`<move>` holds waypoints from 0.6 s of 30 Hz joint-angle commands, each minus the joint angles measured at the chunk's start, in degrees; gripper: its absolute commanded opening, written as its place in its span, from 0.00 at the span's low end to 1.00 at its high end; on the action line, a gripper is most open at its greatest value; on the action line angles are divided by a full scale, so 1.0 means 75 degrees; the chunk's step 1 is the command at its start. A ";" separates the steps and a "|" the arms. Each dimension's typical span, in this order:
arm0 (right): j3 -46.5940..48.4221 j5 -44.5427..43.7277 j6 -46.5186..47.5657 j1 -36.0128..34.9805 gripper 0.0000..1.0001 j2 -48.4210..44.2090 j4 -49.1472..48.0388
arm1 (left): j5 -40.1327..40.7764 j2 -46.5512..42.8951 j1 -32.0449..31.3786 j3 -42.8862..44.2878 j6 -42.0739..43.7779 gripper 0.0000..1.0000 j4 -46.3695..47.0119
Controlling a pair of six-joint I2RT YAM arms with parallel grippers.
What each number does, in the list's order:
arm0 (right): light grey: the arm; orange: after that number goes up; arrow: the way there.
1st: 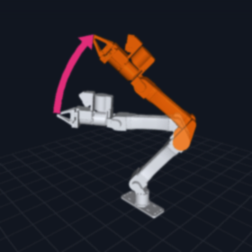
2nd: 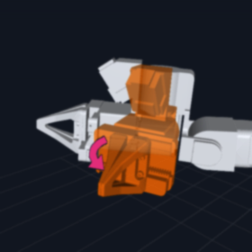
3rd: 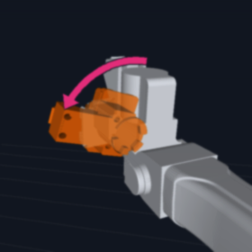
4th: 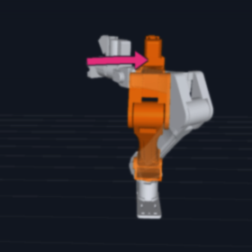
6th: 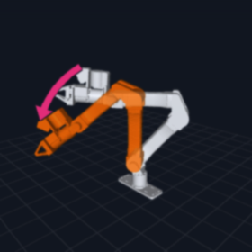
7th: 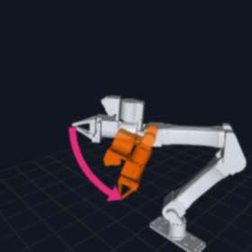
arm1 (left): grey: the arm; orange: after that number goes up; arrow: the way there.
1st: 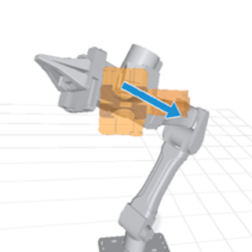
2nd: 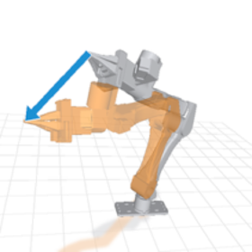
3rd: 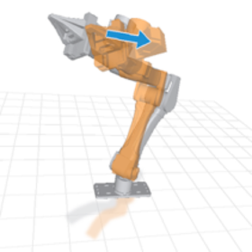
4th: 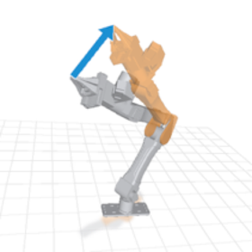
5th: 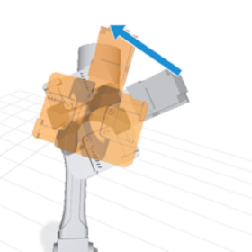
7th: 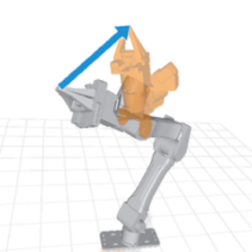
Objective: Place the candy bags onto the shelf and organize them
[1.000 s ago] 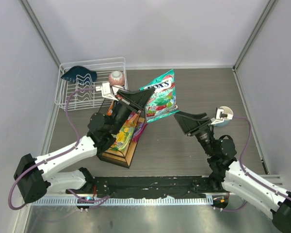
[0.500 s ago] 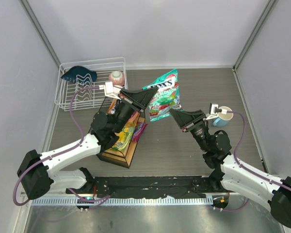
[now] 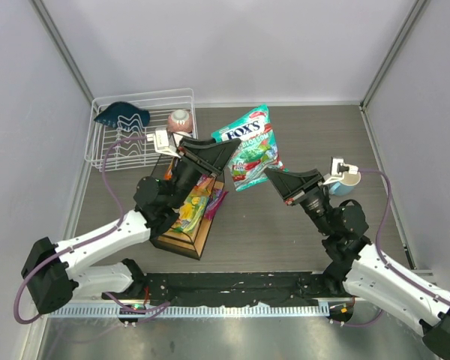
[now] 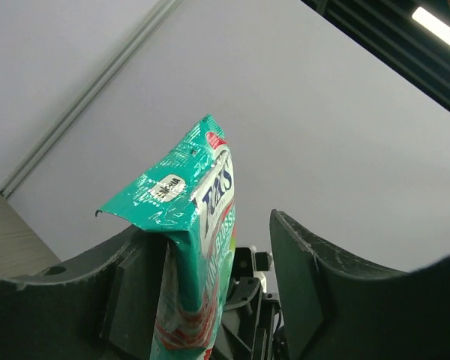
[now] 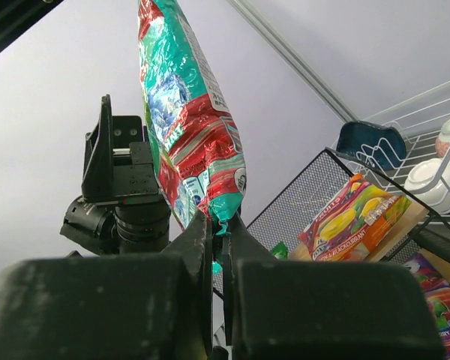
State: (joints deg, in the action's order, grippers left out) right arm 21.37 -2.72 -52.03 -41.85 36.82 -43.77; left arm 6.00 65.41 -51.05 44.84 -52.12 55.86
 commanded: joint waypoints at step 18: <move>0.3034 0.1886 0.1218 -0.0010 0.01 0.0013 0.4194 | -0.1574 -0.0740 -0.0002 0.0279 0.1207 0.66 -0.1541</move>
State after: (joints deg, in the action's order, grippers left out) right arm 40.25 7.20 -45.12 -41.82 36.91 -16.14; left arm -2.09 62.46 -50.59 44.88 -45.87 45.17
